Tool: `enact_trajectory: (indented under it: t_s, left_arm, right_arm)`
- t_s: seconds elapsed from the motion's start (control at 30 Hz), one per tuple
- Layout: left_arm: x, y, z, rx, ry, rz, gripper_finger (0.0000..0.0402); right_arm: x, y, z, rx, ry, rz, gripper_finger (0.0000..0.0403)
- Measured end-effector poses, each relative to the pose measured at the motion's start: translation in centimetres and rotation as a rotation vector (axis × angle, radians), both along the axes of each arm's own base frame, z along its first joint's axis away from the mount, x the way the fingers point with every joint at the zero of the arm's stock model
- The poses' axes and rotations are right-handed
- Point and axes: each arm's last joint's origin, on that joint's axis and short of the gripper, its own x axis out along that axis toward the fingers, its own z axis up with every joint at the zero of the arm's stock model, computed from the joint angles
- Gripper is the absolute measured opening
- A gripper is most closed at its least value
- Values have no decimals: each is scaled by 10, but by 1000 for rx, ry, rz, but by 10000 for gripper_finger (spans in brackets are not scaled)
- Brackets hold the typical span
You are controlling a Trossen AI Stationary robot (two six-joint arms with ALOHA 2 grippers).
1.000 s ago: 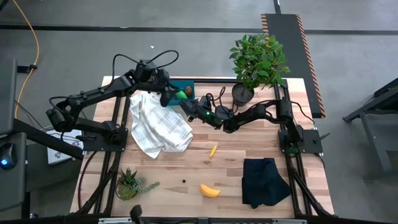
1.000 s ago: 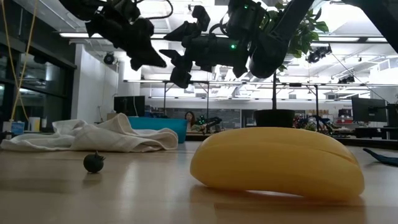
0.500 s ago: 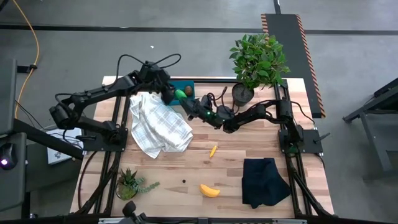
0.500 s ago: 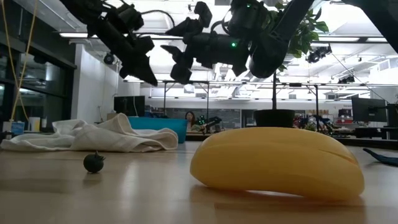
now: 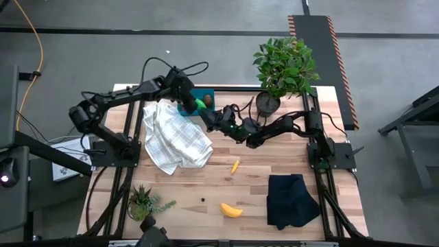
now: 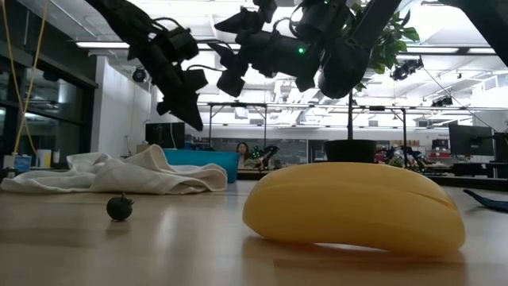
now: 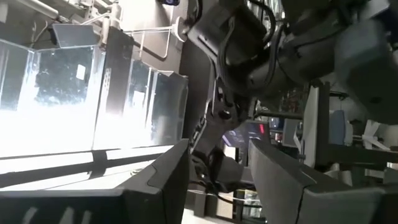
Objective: Pick and placing Produce into tupperware
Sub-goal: Put the blueberry into the blue bin
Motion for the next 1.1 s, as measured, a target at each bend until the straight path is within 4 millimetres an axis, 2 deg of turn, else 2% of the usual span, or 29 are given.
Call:
enact_trajectory:
  t_s: [0.2, 0.37, 1.1]
  left_arm:
    - [-2, 23, 2, -60, 36, 49, 46]
    - [-9, 32, -1, -140, 54, 60, 46]
    - [-13, 29, -7, -211, 103, 61, 47]
  right_arm:
    - [-1, 3, 2, -17, -17, 3, 157]
    - [-2, 3, 4, -30, -37, 6, 157]
    - [-2, 5, 5, -47, -49, 46, 157]
